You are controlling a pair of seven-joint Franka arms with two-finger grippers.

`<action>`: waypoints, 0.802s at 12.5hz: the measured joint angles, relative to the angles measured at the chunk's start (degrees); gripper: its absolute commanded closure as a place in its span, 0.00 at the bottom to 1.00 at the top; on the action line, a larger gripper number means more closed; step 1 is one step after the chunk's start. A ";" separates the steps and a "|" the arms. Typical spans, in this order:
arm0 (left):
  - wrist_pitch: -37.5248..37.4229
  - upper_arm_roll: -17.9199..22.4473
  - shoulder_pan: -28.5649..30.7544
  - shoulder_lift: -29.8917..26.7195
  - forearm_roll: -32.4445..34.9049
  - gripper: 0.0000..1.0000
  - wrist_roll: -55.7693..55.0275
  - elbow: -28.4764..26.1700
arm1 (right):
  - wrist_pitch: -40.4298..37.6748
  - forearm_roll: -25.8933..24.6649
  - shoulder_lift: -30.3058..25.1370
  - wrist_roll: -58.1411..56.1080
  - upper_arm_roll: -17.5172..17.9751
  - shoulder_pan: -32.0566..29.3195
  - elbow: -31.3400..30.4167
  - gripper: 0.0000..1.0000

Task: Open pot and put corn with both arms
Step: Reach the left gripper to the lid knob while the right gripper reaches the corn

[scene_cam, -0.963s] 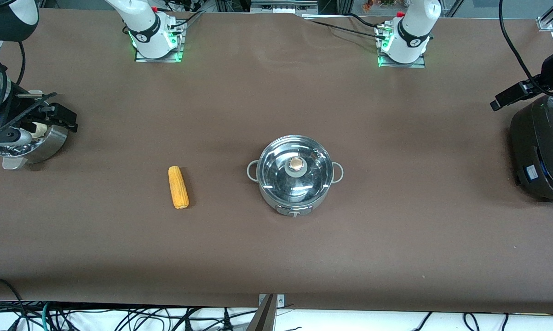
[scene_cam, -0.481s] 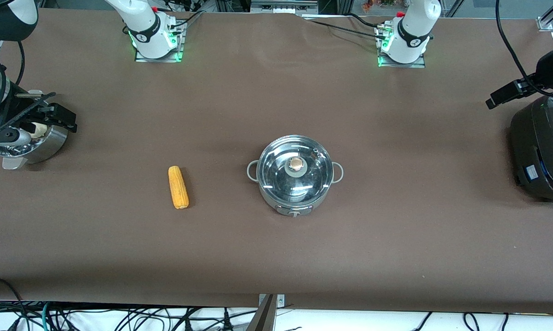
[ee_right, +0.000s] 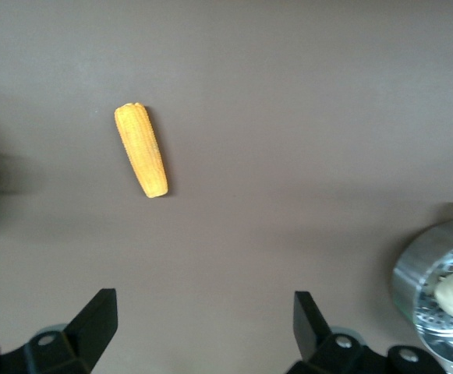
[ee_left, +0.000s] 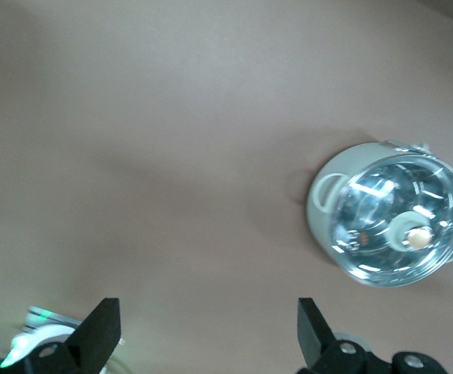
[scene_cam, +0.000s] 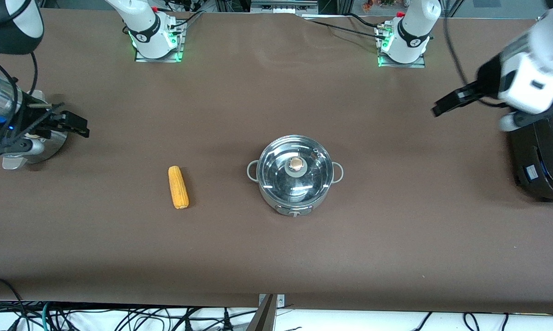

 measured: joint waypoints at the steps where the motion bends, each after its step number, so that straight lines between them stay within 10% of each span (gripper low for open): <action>1: 1.41 -0.14 -3.00 2.38 0.00 0.00 -3.56 1.63 | 0.91 0.60 1.68 0.00 0.02 0.04 -0.02 0.00; 10: 18.43 -0.28 -21.99 19.43 5.66 0.00 -11.54 3.74 | 27.28 0.22 17.47 -0.08 0.19 7.10 -6.52 0.00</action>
